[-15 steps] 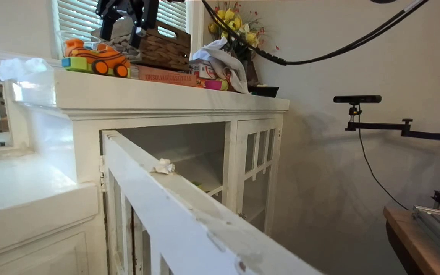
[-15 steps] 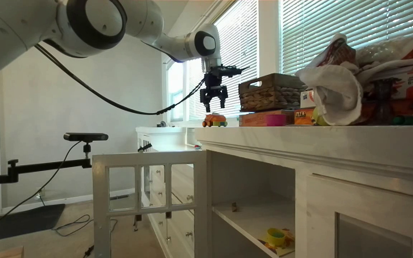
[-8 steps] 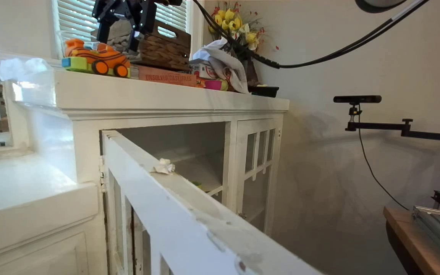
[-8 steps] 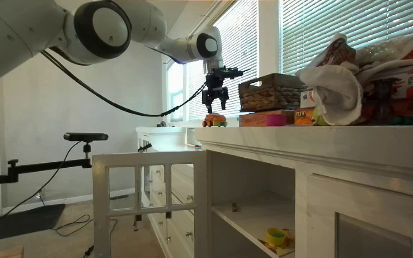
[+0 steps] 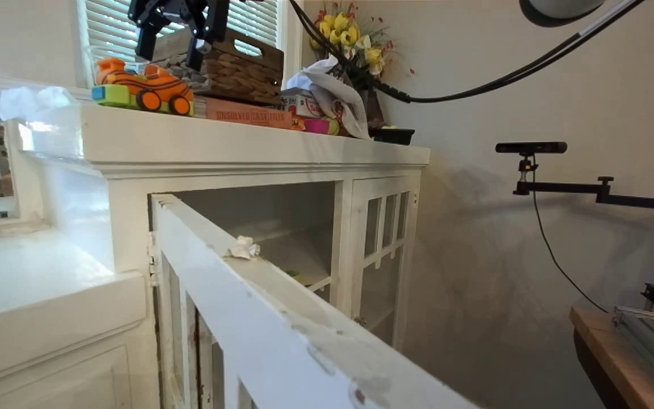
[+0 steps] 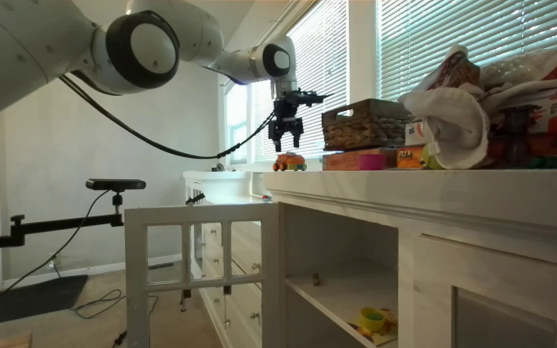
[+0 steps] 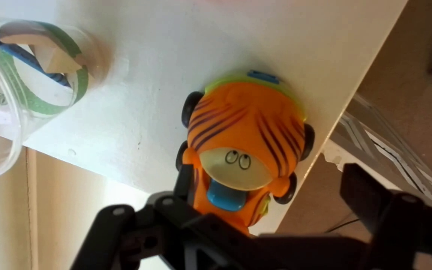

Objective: Move the orange toy car to the right

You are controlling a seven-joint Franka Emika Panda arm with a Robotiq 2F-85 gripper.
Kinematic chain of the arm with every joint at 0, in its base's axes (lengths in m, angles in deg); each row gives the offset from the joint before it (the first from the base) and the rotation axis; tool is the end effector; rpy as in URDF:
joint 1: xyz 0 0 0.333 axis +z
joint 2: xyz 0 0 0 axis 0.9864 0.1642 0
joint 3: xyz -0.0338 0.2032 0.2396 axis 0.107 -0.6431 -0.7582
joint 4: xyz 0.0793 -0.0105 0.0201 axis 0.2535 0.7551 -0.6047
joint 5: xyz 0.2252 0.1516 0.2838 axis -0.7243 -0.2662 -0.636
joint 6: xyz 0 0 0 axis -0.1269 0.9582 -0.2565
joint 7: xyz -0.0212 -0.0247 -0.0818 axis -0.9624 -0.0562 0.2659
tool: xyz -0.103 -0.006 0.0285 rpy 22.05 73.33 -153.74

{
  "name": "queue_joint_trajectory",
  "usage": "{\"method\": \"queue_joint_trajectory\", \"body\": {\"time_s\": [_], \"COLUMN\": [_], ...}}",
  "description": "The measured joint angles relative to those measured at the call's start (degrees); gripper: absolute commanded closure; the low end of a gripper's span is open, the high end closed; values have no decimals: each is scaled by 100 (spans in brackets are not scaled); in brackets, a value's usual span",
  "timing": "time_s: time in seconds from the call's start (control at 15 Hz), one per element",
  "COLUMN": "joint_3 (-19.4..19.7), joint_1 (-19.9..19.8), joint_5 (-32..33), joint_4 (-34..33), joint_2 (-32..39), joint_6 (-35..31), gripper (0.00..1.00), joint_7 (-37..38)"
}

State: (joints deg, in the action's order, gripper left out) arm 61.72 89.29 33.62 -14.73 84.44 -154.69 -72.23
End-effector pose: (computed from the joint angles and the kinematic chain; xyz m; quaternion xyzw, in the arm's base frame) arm 0.7451 0.1572 0.5457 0.6765 0.7260 0.1143 0.0466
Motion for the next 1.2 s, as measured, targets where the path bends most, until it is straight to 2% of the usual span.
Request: {"method": "queue_joint_trajectory", "body": {"time_s": [0.53, 1.2], "joint_3": [2, 12], "joint_1": [170, 196], "joint_5": [0, 0], "joint_4": [-304, -476], "joint_2": [224, 377], "joint_6": [84, 85], "gripper": [0, 0], "joint_7": [-68, -169]}}
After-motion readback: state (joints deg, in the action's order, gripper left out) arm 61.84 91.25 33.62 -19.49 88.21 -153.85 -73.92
